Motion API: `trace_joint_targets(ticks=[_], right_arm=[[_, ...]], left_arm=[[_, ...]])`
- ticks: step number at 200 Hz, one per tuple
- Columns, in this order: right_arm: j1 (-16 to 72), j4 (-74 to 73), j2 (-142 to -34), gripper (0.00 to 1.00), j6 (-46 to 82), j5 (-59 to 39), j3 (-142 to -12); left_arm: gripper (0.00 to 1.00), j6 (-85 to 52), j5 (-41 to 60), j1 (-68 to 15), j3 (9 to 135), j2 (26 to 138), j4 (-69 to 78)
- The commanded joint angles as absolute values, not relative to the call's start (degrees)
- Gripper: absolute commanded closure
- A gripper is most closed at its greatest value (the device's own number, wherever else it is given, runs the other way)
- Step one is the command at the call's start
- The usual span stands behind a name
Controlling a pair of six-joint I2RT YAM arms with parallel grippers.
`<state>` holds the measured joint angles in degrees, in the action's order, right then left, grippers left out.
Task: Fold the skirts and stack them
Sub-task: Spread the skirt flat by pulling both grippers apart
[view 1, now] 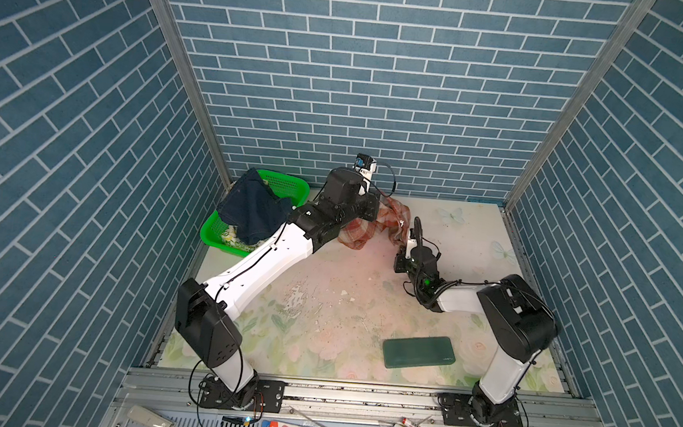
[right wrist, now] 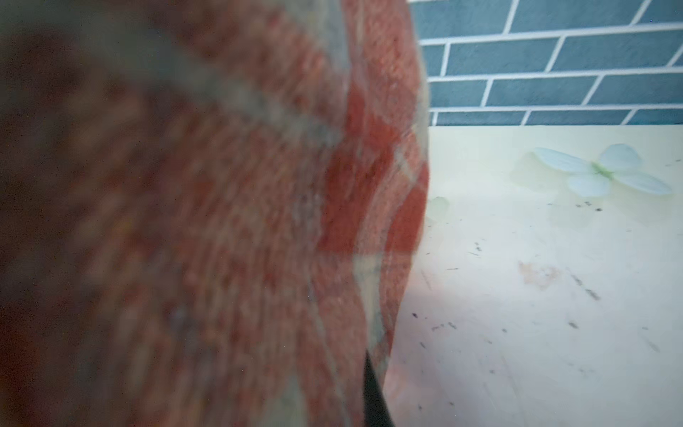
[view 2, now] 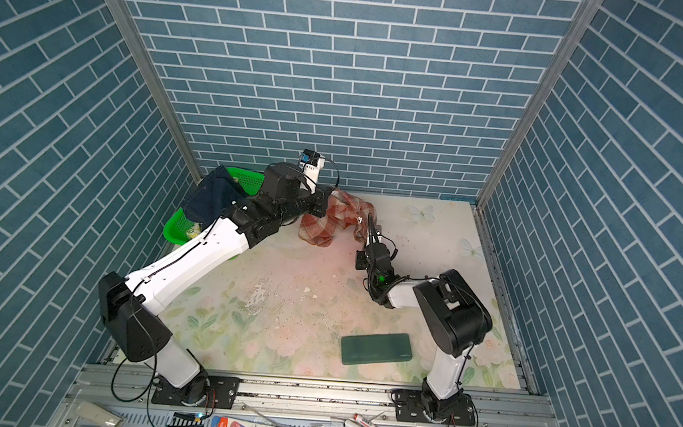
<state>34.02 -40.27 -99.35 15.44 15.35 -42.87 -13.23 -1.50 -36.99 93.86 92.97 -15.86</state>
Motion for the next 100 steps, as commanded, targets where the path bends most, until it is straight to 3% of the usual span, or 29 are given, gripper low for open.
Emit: trace_joint_targets(ticks=[1,60,100], right_arm=[[32.8,-28.6,-89.1,1.0,14.2,15.3,-43.3],[29.2,2.4,-68.7,1.0,12.5,13.9,-54.2],[21.4,12.2,-68.8,1.0,12.3,7.1,-64.6]], left_arm=[[1.0,-12.1,-3.7,-35.8,97.0,91.7,-16.6],[1.0,-10.2,-7.2,-33.4,99.7,87.6,-20.4],[1.0,-11.6,-6.1,-30.2,102.7,88.8,-21.6]])
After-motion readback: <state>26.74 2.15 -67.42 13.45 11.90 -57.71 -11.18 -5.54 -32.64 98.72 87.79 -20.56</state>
